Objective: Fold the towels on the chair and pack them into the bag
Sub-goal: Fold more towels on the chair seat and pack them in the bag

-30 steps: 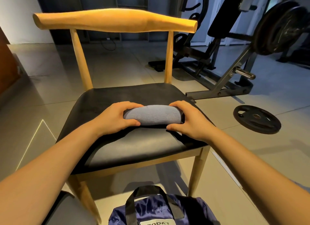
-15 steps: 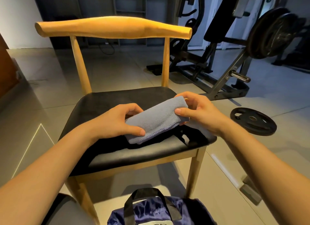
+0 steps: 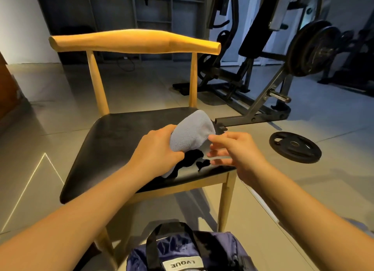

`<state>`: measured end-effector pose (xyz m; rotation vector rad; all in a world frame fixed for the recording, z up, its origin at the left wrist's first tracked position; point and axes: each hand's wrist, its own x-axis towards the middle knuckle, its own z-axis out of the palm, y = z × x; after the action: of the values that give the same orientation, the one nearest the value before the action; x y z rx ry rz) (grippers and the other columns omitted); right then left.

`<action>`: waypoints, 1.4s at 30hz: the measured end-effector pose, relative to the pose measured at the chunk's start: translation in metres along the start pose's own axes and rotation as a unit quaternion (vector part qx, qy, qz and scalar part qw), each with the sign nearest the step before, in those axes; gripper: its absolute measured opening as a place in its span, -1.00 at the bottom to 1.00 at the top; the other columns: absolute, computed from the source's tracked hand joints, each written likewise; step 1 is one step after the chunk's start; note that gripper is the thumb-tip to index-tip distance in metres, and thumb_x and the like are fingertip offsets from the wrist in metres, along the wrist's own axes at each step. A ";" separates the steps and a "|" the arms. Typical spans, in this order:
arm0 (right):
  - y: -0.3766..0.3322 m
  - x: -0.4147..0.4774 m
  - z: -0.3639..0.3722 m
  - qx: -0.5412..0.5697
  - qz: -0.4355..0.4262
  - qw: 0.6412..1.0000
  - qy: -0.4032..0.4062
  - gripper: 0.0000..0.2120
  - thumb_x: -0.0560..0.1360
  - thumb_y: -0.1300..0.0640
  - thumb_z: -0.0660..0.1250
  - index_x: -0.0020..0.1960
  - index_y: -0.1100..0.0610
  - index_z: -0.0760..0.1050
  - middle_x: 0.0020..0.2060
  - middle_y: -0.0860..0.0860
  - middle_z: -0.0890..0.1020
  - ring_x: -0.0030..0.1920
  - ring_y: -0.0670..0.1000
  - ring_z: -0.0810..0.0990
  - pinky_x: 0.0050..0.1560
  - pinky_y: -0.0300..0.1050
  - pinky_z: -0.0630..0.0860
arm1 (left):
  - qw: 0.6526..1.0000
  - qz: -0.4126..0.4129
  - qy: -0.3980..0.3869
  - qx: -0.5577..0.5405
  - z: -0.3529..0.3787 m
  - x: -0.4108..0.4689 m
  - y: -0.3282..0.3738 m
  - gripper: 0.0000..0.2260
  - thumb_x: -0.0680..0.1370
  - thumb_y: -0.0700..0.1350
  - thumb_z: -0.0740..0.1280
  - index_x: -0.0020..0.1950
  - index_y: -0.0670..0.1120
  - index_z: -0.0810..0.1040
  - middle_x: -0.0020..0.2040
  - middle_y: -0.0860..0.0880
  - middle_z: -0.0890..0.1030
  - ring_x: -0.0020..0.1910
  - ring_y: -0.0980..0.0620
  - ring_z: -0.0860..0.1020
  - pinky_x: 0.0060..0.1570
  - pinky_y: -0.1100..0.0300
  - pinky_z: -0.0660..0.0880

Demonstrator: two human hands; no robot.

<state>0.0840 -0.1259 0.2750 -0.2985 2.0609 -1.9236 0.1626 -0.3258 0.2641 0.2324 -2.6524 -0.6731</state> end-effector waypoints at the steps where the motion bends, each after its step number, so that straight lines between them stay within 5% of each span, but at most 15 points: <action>1: -0.001 -0.007 0.000 0.025 0.017 0.999 -0.015 -0.74 0.53 0.12 0.48 0.08 0.32 0.63 -0.06 0.26 0.72 -0.12 0.12 0.76 -0.11 0.05 0.71 | 1.000 0.001 -0.002 -0.003 0.001 -0.001 0.004 -0.47 0.43 -0.03 0.45 0.41 0.12 0.47 0.11 0.06 0.65 0.02 -0.01 0.59 -0.07 0.09 0.54; 8: -0.012 -0.035 -0.009 0.117 0.037 0.992 0.031 -0.69 0.51 0.10 0.51 0.15 0.27 0.60 -0.08 0.19 0.75 -0.09 0.16 0.76 0.00 0.09 0.70 | 0.993 0.113 0.009 0.018 0.018 -0.024 0.044 -0.29 0.47 0.11 0.49 0.56 0.14 0.28 0.24 0.03 0.63 0.12 -0.04 0.60 0.07 -0.03 0.60; 14: -0.013 -0.060 -0.024 0.161 0.013 0.983 0.087 -0.76 0.47 0.12 0.55 0.00 0.22 0.56 -0.12 0.15 0.73 -0.06 0.16 0.74 0.06 0.14 0.68 | 0.978 0.192 0.036 0.067 0.036 -0.049 0.071 -0.20 0.55 0.15 0.41 0.67 0.03 0.06 0.29 -0.02 0.53 0.13 -0.02 0.54 -0.02 0.16 0.48; 19: -0.007 -0.070 -0.035 0.167 0.003 0.980 0.111 -0.78 0.46 0.11 0.54 -0.02 0.17 0.56 -0.05 0.16 0.72 -0.01 0.17 0.73 0.07 0.17 0.68 | 0.975 0.219 0.042 0.005 0.038 -0.070 0.086 -0.30 0.62 0.22 0.29 0.66 0.01 0.13 0.37 -0.01 0.51 0.20 0.02 0.54 0.09 0.07 0.55; 23: -0.002 -0.079 -0.038 0.168 -0.009 0.980 0.105 -0.86 0.50 0.13 0.50 -0.04 0.14 0.56 -0.05 0.12 0.72 0.00 0.15 0.73 0.04 0.14 0.69 | 0.975 0.201 0.048 -0.087 0.034 -0.078 0.091 -0.50 0.69 0.13 0.22 0.61 0.04 0.30 0.29 0.04 0.57 0.17 0.08 0.54 0.13 0.09 0.52; 28: 0.001 -0.091 -0.044 0.162 -0.023 0.983 0.080 -0.81 0.50 0.18 0.49 0.07 0.23 0.61 -0.04 0.15 0.75 -0.01 0.13 0.75 -0.03 0.07 0.69 | 0.957 0.078 0.027 -0.277 0.029 -0.087 0.098 -0.53 0.54 0.01 0.50 0.43 0.06 0.50 0.24 0.10 0.61 0.18 0.18 0.58 0.19 0.16 0.55; 31: 0.000 -0.101 -0.048 0.169 -0.044 0.983 0.057 -0.84 0.51 0.19 0.46 0.08 0.19 0.62 -0.03 0.13 0.75 0.00 0.11 0.75 0.00 0.06 0.69 | 0.911 -0.080 -0.095 -0.393 0.022 -0.092 0.102 -0.36 0.35 0.14 0.62 0.36 0.00 0.53 0.16 0.02 0.67 0.14 0.05 0.64 0.17 0.05 0.60; 33: -0.001 -0.109 -0.048 0.161 -0.063 0.984 0.038 -0.89 0.53 0.18 0.44 0.05 0.14 0.62 -0.03 0.09 0.75 0.00 0.08 0.74 0.05 0.05 0.68 | 0.866 -0.109 -0.196 -0.446 0.017 -0.097 0.102 -0.42 0.32 0.15 0.58 0.26 -0.07 0.63 0.08 -0.06 0.72 0.09 -0.09 0.68 0.17 -0.03 0.62; 42: 0.012 -0.137 -0.047 0.136 -0.043 0.989 0.024 -0.81 0.57 0.25 0.36 0.17 0.10 0.57 0.07 0.13 0.70 0.06 0.12 0.71 -0.02 0.04 0.69 | 0.872 -0.118 -0.217 -0.422 0.019 -0.131 0.094 -0.42 0.29 0.13 0.59 0.23 -0.11 0.64 0.08 -0.08 0.73 0.11 -0.11 0.69 0.21 -0.05 0.61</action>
<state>0.1955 -0.0330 0.2763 -0.2829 1.8084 -2.2517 0.2676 -0.2033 0.2512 0.1582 -2.4233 -2.0791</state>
